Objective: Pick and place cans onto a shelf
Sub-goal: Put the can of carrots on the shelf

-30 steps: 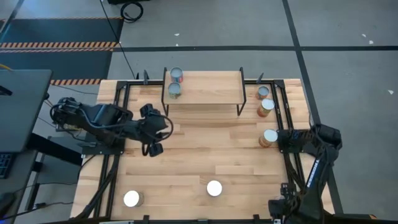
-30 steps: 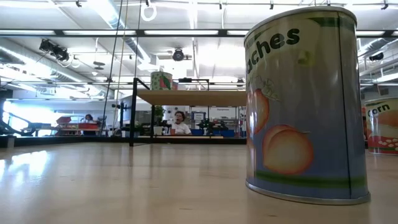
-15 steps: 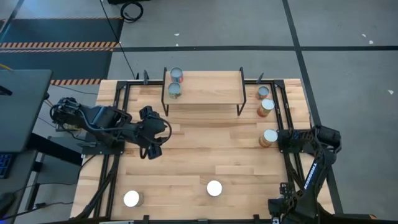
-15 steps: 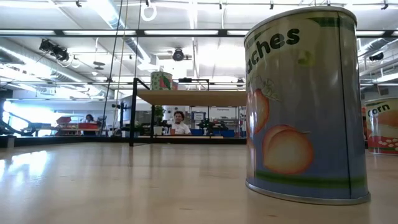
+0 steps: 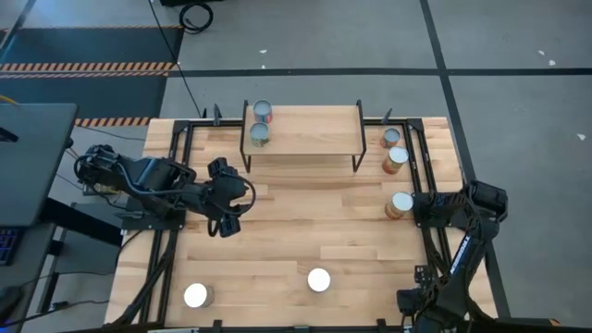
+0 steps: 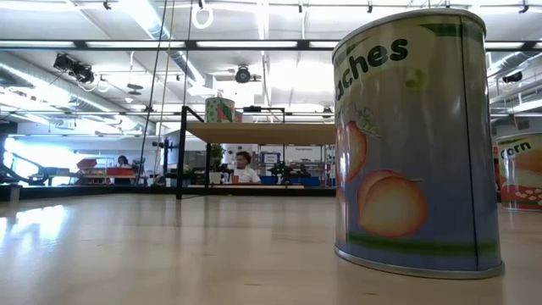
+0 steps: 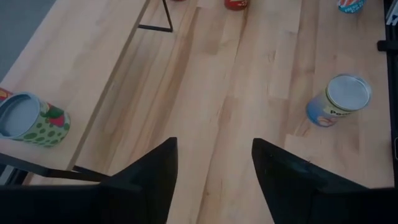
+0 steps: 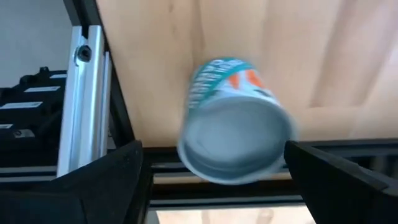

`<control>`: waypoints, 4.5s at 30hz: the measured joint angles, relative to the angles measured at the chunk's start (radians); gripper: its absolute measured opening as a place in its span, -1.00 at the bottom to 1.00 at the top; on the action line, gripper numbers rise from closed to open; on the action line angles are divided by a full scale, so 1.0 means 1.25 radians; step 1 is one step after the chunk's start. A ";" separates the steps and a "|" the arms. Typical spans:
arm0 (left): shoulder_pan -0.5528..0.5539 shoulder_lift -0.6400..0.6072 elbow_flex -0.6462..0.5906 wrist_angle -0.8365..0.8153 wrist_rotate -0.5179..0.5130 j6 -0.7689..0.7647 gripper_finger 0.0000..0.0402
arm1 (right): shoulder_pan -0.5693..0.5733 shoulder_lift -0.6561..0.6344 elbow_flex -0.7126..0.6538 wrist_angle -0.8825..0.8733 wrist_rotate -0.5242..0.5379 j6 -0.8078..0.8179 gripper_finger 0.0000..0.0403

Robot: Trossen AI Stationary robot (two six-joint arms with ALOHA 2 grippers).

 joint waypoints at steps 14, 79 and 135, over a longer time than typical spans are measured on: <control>0.000 0.000 0.000 0.001 -0.007 0.001 0.06 | 0.022 -0.043 -0.125 0.115 0.010 0.006 0.99; 0.285 -0.188 0.001 0.300 0.016 0.342 -0.07 | -0.910 0.219 0.259 0.082 0.261 -0.832 0.57; 0.309 -0.205 0.000 0.088 0.070 0.274 -0.07 | -0.873 0.147 0.188 0.281 0.231 -0.970 0.85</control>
